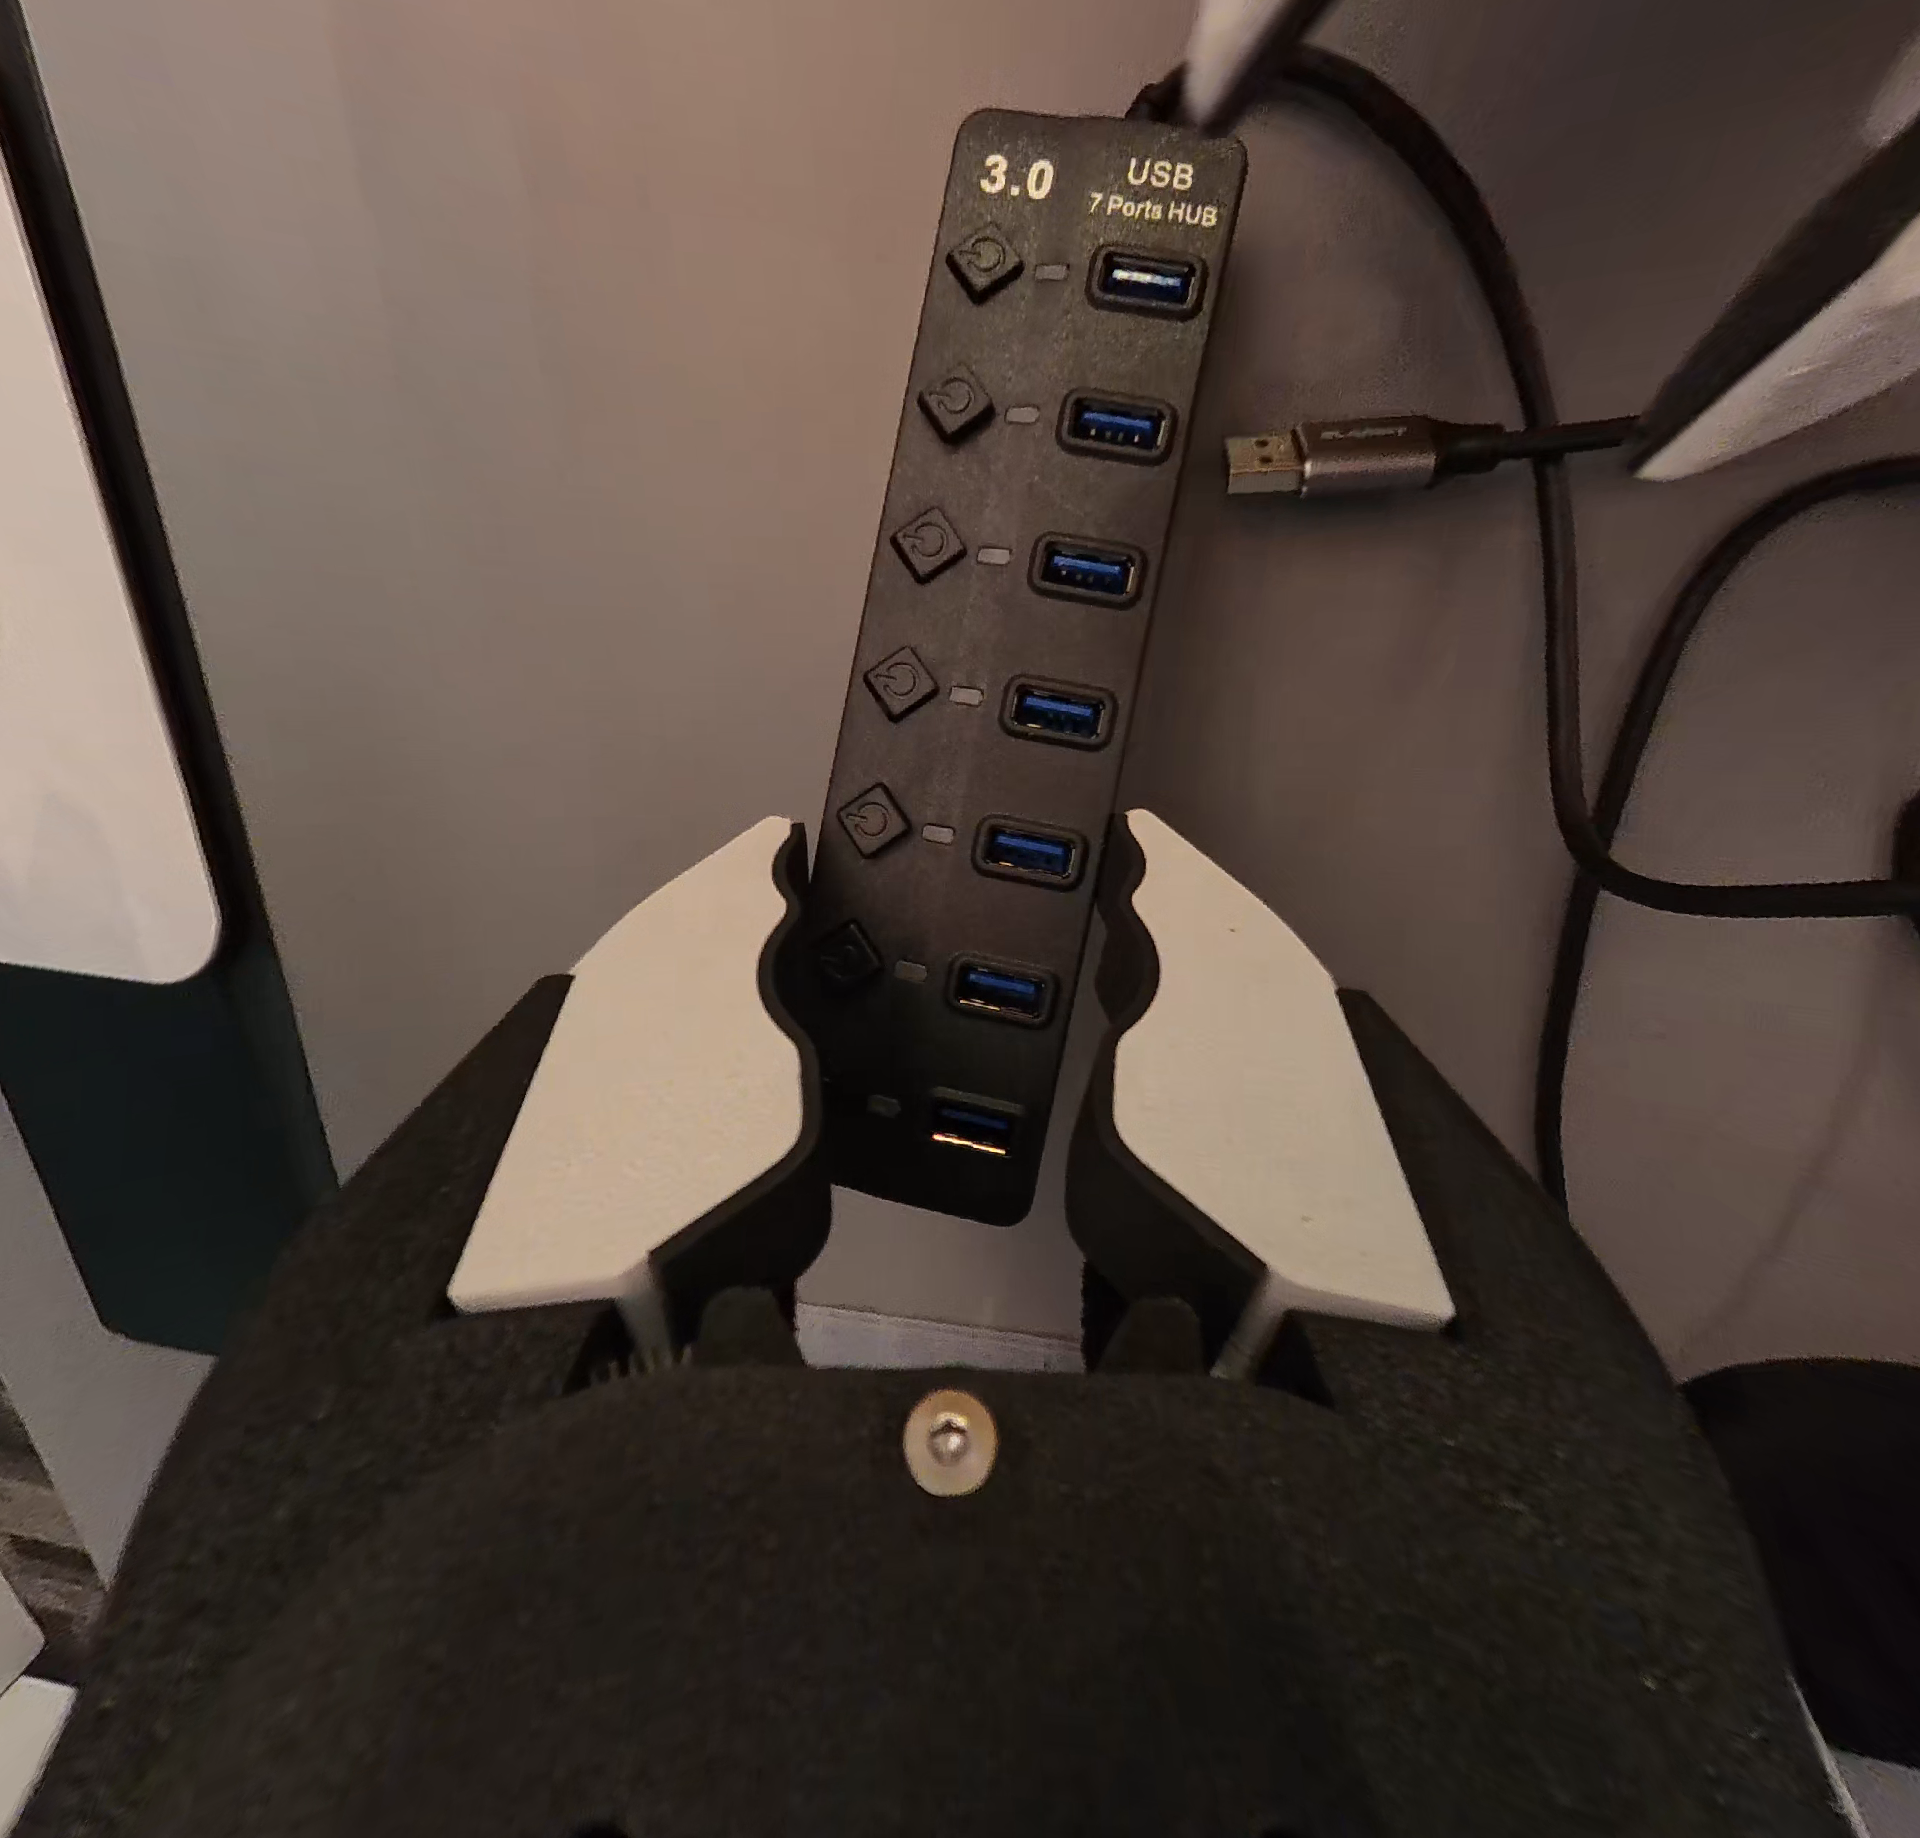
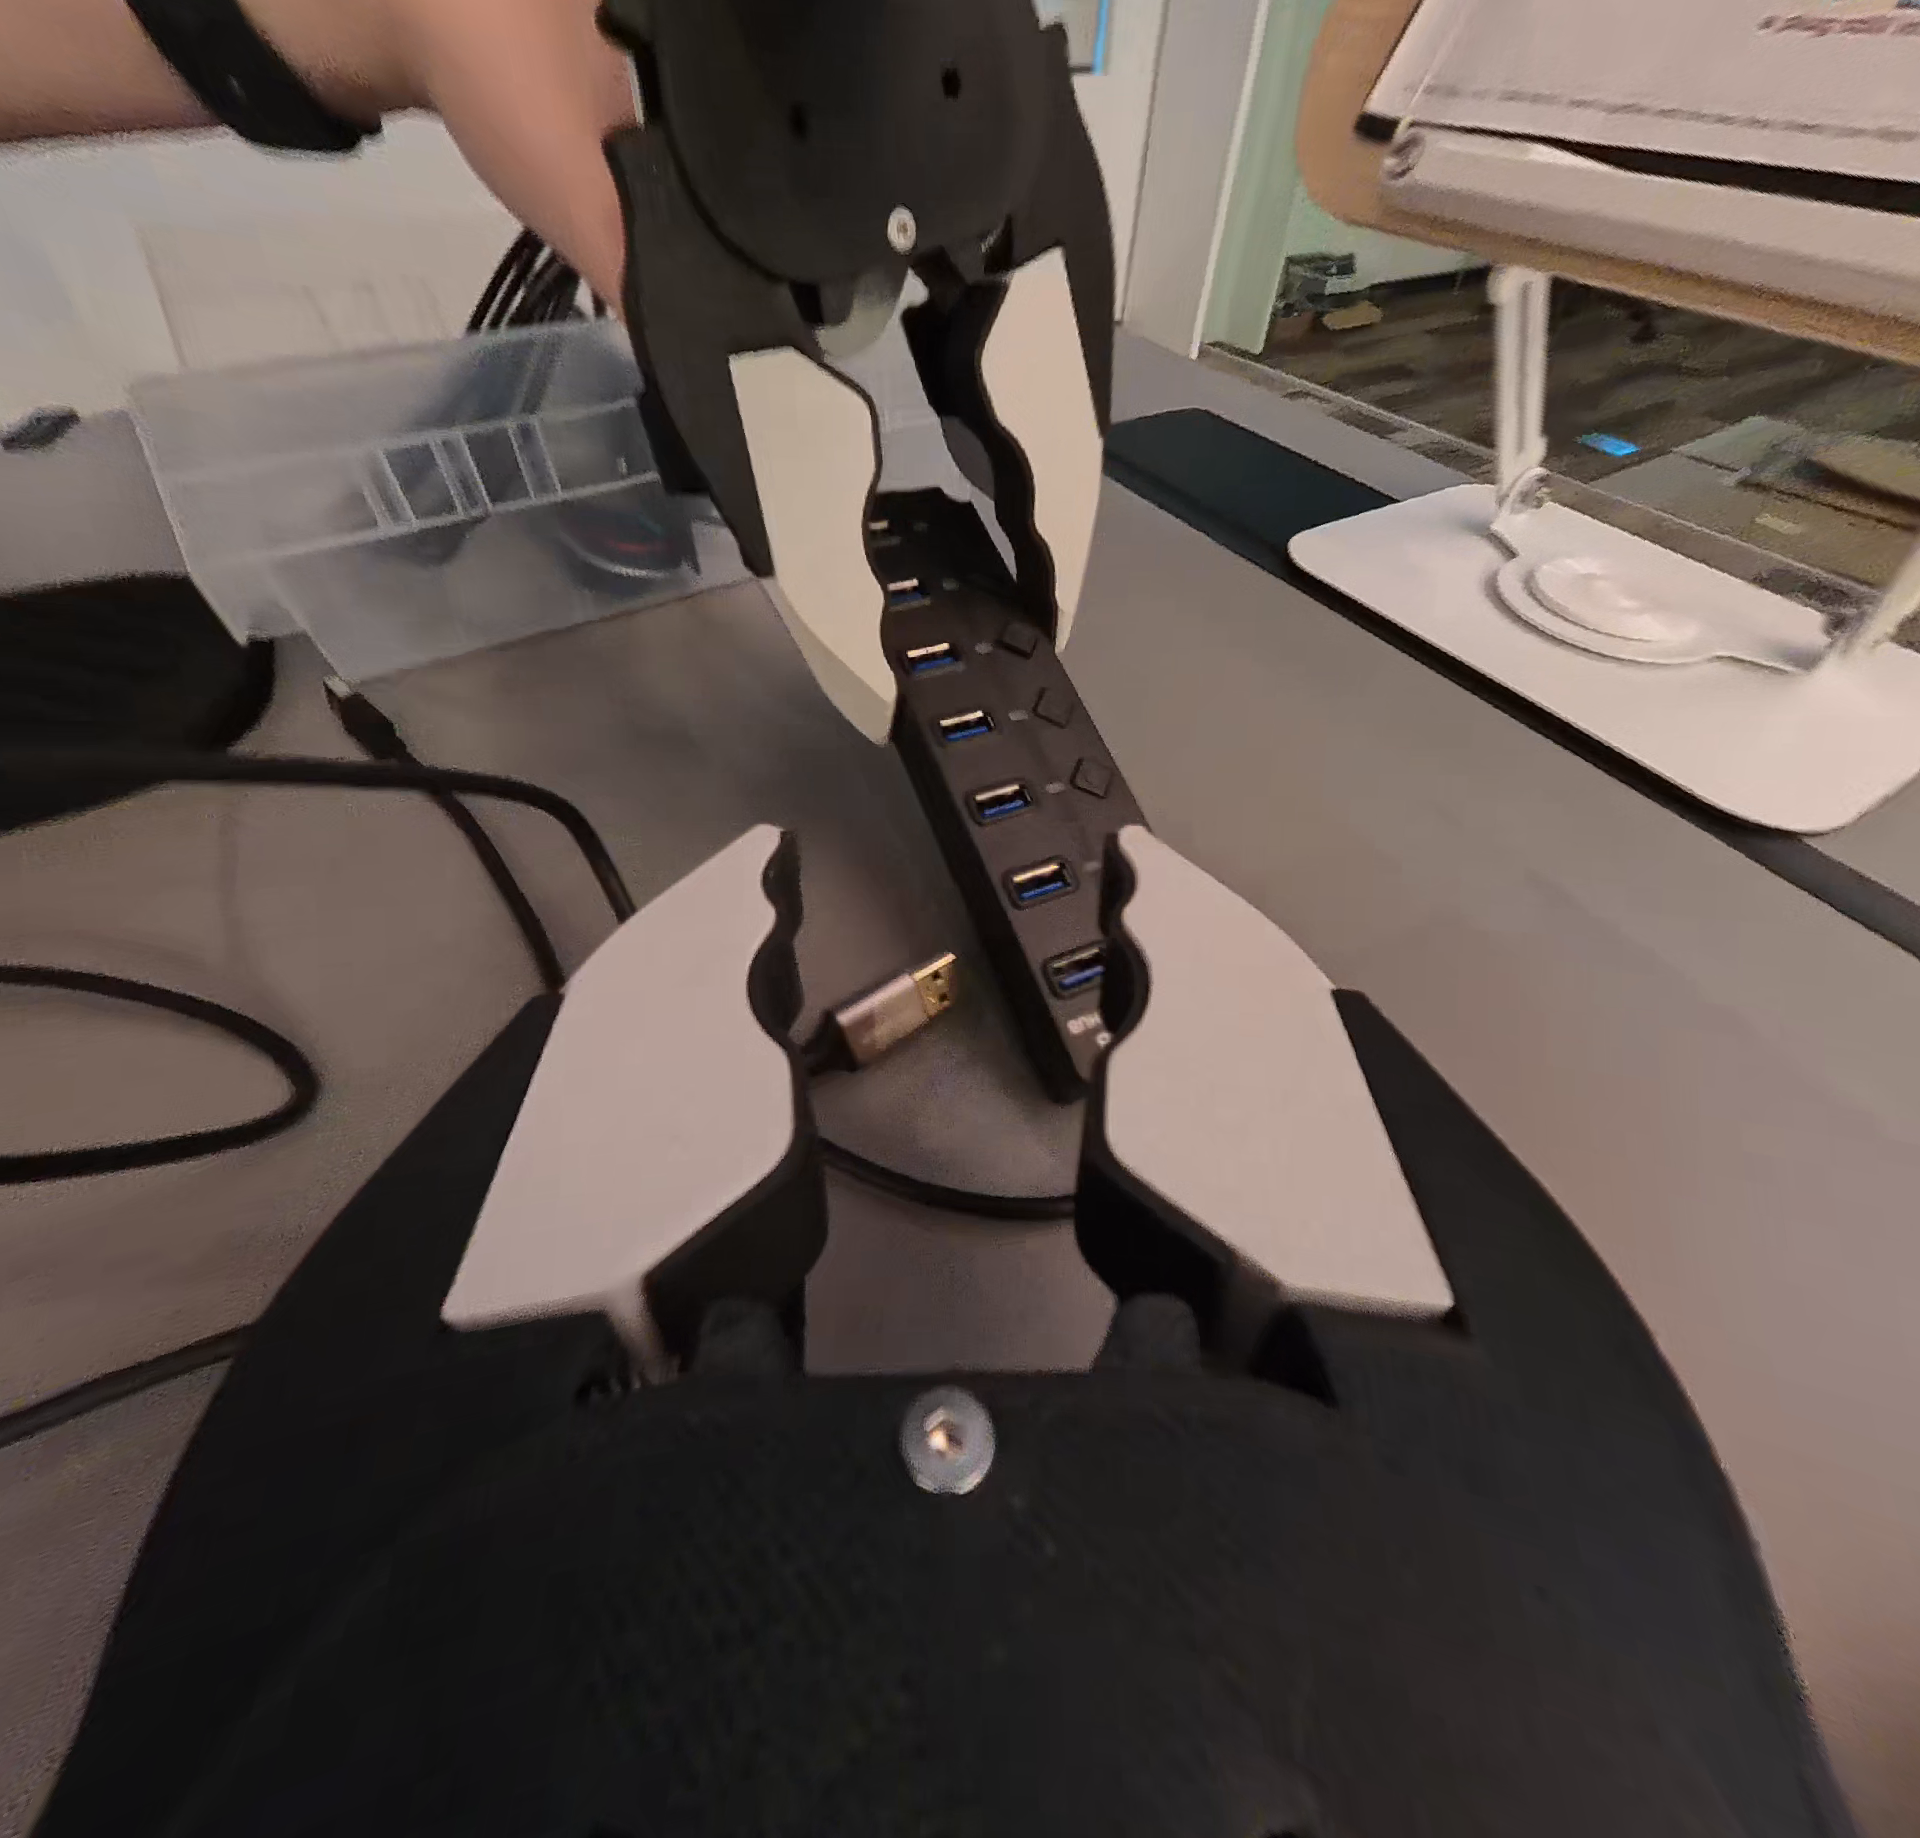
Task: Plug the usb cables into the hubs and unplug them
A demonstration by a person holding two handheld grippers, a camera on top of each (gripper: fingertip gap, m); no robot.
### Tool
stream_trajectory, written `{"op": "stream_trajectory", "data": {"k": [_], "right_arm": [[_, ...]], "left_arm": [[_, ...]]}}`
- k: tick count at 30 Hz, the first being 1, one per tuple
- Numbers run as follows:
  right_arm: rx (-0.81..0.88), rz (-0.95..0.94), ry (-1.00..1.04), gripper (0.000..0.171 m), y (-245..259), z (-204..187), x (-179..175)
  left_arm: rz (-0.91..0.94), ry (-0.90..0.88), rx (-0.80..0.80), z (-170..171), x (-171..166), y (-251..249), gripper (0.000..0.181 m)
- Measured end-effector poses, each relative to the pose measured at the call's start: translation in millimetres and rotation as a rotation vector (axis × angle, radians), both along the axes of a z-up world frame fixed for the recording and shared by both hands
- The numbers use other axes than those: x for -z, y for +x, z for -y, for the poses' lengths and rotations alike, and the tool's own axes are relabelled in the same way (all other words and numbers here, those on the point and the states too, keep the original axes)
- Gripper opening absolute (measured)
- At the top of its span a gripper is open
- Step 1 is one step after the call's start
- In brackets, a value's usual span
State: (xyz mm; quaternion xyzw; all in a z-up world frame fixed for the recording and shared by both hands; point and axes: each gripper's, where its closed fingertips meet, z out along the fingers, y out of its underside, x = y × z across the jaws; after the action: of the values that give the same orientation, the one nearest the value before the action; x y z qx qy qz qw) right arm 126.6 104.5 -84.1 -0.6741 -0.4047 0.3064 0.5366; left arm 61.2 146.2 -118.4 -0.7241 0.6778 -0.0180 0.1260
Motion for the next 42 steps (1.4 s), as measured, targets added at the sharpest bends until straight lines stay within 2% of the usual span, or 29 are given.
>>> {"op": "stream_trajectory", "data": {"k": [3,9,14,21,23,25,29,33,38,42], "right_arm": [[-0.047,0.085,0.041,0.067,-8,-6,10],[-0.18,0.062,-0.029,0.069,-17,-21,12],[-0.256,0.196,-0.117,0.069,-25,-23,33],[-0.259,0.358,-0.138,0.069,-32,-23,55],[-0.245,0.416,-0.134,0.056,-32,-25,62],[-0.238,0.415,-0.115,0.056,-33,-26,61],[-0.212,0.427,0.0,0.055,-31,-28,53],[-0.161,0.569,0.172,0.055,-19,-33,43],[-0.132,0.771,0.46,0.055,-3,-34,9],[-0.132,0.886,0.686,0.056,2,-30,-23]], "left_arm": [[-0.013,0.012,0.011,4,-1,-8,0.053],[-0.025,0.035,0.044,10,-4,-12,0.053],[-0.008,0.041,0.063,13,-2,-12,0.054],[-0.003,0.043,0.062,14,-4,-12,0.053],[0.0,0.042,0.062,15,-5,-12,0.053],[0.001,0.056,0.063,14,-6,-12,0.054],[0.023,0.089,0.065,14,-8,-13,0.053],[0.092,0.097,0.059,17,-12,-6,0.052],[0.207,0.113,0.049,19,-23,7,0.053],[0.327,0.013,0.005,26,-39,16,0.057]]}}
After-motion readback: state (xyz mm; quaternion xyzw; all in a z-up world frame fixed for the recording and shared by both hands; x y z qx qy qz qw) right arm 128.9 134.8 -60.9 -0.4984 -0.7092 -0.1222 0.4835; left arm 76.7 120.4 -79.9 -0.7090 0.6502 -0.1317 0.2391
